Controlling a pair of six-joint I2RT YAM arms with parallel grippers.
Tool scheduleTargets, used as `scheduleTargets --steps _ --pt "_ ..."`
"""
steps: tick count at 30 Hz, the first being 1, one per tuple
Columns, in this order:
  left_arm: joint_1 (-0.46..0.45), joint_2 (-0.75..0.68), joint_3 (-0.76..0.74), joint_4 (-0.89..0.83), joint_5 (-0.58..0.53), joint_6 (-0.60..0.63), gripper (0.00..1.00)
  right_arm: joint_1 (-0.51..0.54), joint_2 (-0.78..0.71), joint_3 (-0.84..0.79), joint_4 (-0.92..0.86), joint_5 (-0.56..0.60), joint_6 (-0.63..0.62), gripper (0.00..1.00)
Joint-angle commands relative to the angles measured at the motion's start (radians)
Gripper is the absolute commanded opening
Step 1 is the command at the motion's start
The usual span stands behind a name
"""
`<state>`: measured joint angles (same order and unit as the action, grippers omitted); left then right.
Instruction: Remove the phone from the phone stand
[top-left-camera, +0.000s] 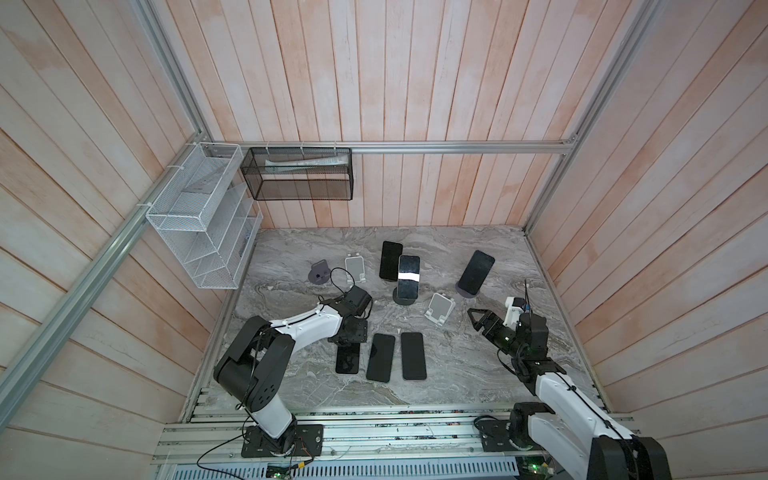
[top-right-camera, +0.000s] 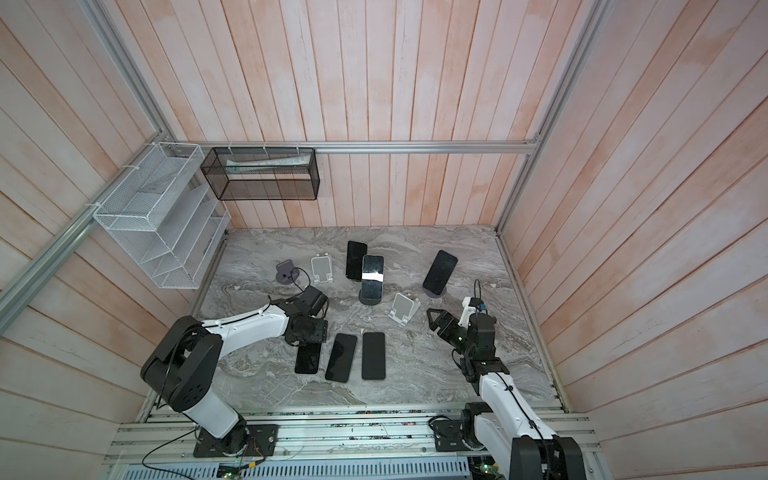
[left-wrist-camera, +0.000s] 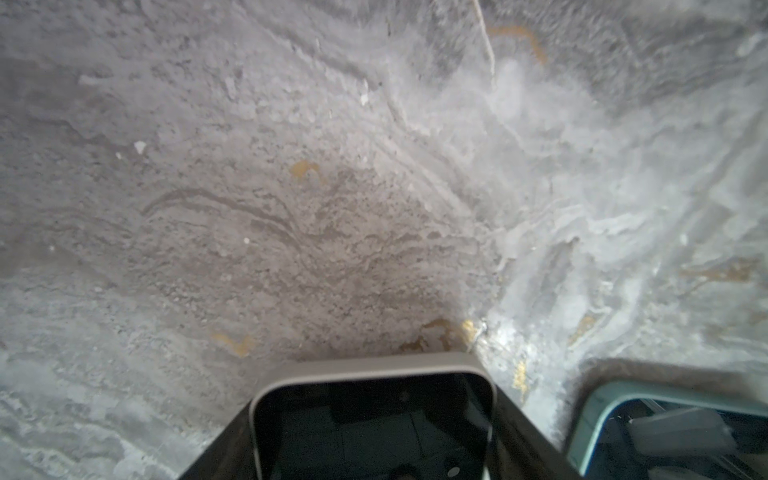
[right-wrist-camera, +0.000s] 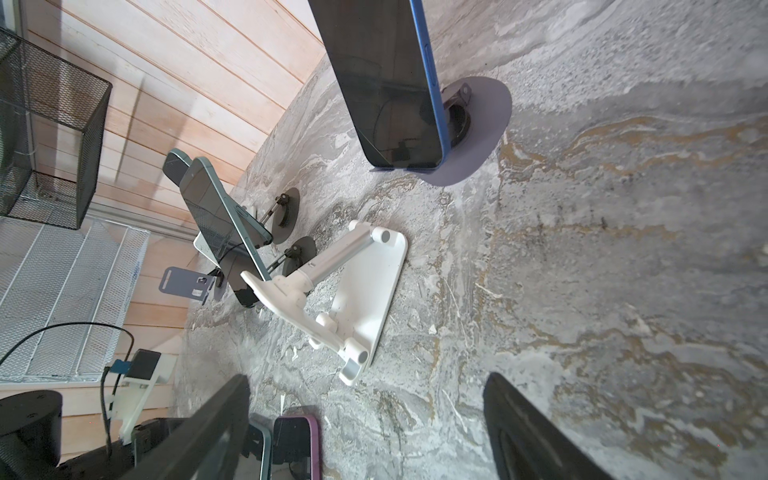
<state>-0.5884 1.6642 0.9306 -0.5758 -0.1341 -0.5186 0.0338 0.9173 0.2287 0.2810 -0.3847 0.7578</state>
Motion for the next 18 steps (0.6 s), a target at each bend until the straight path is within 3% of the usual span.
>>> scheduleTargets --steps 1,18 --pt "-0.013 0.015 -0.022 0.027 -0.046 -0.021 0.62 -0.004 -0.016 -0.005 -0.029 0.021 -0.005 0.89" --pt "-0.027 0.02 -0.061 0.074 -0.017 -0.019 0.7 -0.005 -0.022 0.048 -0.078 0.015 -0.014 0.89"
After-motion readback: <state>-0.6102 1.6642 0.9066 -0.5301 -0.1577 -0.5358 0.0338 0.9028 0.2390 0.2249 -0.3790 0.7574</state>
